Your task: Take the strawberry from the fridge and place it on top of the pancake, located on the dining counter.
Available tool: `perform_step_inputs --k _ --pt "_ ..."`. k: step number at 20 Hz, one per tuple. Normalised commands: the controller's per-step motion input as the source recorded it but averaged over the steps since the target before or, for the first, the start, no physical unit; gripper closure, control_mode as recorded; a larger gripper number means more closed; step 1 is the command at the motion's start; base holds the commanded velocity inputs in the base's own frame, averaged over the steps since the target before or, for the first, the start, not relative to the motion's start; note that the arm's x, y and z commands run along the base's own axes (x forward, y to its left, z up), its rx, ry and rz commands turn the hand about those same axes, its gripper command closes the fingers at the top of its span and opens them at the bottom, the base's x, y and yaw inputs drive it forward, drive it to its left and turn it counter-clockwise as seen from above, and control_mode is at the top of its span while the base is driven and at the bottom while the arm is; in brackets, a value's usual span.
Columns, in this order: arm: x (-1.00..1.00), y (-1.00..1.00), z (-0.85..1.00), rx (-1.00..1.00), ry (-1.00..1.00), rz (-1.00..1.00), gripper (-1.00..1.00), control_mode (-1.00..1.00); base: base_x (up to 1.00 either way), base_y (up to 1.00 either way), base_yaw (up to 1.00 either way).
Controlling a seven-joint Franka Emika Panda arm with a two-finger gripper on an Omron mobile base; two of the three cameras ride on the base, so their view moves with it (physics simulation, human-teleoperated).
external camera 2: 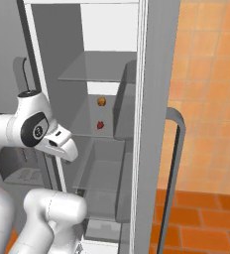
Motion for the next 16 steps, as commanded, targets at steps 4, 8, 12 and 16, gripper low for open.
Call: perform_step_inputs --k 4,8,12,16 --pt "0.26 -0.16 0.0 0.0 0.0 0.02 -1.0 -1.0 0.0 0.0 0.0" --pt "0.72 -0.21 0.0 0.0 -0.02 0.12 -1.0 -1.0 0.0 0.0 0.0" --pt "0.98 -0.02 -0.12 0.03 -0.02 0.17 -1.0 -1.0 0.0 0.0 0.0" --pt "0.92 -0.08 -0.14 0.14 -0.09 0.12 -1.0 -1.0 0.0 0.0 0.0"
